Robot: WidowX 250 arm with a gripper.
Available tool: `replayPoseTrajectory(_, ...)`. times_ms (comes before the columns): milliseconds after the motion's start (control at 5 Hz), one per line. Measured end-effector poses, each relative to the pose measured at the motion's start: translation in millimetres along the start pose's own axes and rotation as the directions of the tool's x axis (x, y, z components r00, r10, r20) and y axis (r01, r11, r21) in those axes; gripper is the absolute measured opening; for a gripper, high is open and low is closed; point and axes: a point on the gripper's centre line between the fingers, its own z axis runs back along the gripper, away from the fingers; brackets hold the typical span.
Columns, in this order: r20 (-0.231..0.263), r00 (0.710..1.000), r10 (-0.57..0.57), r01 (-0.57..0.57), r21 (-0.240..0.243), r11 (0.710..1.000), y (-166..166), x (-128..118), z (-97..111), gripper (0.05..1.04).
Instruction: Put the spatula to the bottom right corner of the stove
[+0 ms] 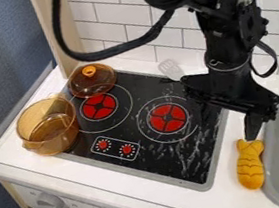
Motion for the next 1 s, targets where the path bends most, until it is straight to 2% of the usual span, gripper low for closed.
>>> replayPoseTrajectory(200,0.109,0.967,0.228,-0.235,0.057,0.97,12.5,14.3,1.4,0.999)
replayPoseTrajectory(400,0.177,0.899,0.401,-0.419,0.077,0.905,20.3,22.8,-2.1,0.999)
replayPoseTrajectory(600,0.214,0.804,0.555,-0.573,0.032,0.819,26.3,41.6,-7.6,0.999)
replayPoseTrajectory(800,0.205,0.738,0.643,-0.655,-0.012,0.755,29.2,59.3,-17.4,0.999)
replayPoseTrajectory(1000,0.227,0.682,0.696,-0.71,-0.026,0.704,32.9,77.3,-22.1,0.999)
